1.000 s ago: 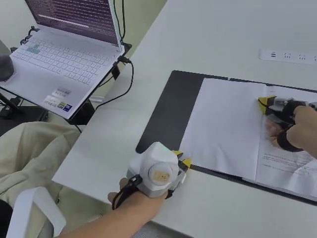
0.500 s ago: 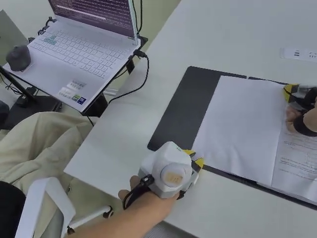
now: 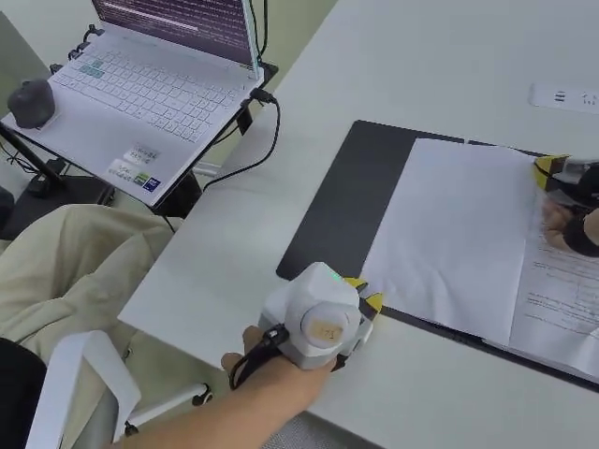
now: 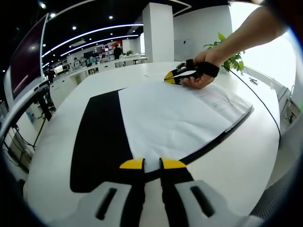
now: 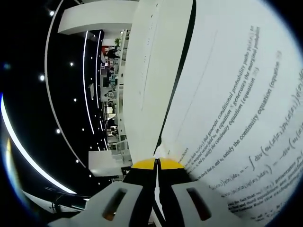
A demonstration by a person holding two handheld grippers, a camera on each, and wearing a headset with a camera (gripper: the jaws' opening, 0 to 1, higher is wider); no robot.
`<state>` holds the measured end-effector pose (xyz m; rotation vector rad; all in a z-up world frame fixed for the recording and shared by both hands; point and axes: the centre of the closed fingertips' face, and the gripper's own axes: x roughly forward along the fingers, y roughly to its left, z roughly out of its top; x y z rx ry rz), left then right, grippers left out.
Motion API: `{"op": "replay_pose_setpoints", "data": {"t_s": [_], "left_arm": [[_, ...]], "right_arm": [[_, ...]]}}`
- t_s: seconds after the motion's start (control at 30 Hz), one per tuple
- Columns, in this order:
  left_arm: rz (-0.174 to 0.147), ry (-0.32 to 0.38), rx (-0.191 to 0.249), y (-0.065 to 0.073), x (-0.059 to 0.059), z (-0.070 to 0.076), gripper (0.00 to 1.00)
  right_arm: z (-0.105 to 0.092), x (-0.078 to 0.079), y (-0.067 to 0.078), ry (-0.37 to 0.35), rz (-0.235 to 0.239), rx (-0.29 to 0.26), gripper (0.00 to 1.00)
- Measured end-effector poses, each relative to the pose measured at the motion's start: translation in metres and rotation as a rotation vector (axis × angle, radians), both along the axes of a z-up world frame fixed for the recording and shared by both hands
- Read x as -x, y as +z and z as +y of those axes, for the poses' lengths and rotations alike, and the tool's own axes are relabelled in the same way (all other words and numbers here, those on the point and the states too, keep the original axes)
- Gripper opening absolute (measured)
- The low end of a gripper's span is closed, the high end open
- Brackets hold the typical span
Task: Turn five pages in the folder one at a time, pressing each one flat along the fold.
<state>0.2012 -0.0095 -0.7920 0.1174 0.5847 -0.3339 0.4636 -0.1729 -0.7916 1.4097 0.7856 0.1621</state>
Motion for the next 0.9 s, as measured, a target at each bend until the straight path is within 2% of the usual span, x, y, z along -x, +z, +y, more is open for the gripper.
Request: {"op": "replay_pose_setpoints", "data": {"t_s": [0.17,0.53,0.7,0.9], "left_arm": [[-0.003,-0.003,-0.002,0.000,0.000,0.000,0.10],[-0.005,-0.009,-0.006,0.000,0.000,0.000,0.10],[-0.004,-0.007,-0.005,0.000,0.000,0.000,0.10],[-0.003,-0.012,-0.007,0.000,0.000,0.000,0.10]], "right_arm": [[0.005,0.024,0.003,0.058,-0.002,-0.017,0.00],[0.011,0.070,0.008,0.120,0.009,-0.067,0.00],[0.012,0.086,0.007,0.149,0.011,-0.090,0.00],[0.011,0.103,0.007,0.162,0.017,-0.092,0.00]]}}
